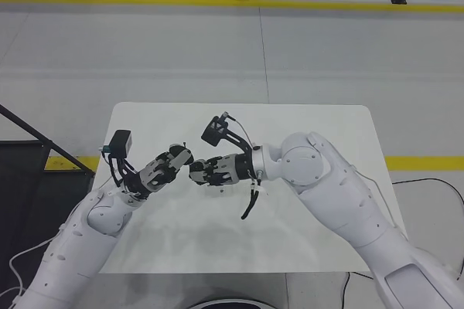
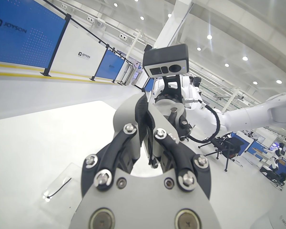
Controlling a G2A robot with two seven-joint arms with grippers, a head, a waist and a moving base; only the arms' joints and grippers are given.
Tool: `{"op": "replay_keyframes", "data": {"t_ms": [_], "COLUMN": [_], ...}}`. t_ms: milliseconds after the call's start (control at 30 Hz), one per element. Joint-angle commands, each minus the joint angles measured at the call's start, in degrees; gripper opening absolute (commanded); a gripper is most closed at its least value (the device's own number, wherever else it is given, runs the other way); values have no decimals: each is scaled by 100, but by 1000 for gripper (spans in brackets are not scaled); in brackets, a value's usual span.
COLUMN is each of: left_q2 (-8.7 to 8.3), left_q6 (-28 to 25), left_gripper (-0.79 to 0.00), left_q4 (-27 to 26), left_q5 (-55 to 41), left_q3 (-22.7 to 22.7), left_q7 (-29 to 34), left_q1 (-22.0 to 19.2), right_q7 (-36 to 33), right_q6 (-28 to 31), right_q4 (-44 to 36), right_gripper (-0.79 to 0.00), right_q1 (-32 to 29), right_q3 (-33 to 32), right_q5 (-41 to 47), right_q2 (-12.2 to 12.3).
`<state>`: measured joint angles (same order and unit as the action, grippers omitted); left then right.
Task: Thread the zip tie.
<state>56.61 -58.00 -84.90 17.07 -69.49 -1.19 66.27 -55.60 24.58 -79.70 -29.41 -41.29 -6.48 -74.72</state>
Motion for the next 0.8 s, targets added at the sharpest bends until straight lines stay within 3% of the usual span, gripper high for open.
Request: {"op": "replay_keyframes", "data": {"t_ms": [0,300,767], "left_q2": [6,27,56], "left_q6": [0,0,0], "left_gripper": [-785,-785,-628], "left_q4": [-1,-7,-13], "left_q5": [-18,-143,-197], "left_q3": [-4,-4,-48], "left_q7": [7,138,227], "left_q1": [4,-3,2], "right_q7": [-10,-82,-185], "right_q6": [4,52,4], "right_q4": [11,11,-114], "right_gripper": [-785,-785,-785], "right_q1": [5,-10,-96], "right_q3": [0,-32,-114], "right_q5": [0,-23,-124], "right_q2": [-6,-19,-6]}}
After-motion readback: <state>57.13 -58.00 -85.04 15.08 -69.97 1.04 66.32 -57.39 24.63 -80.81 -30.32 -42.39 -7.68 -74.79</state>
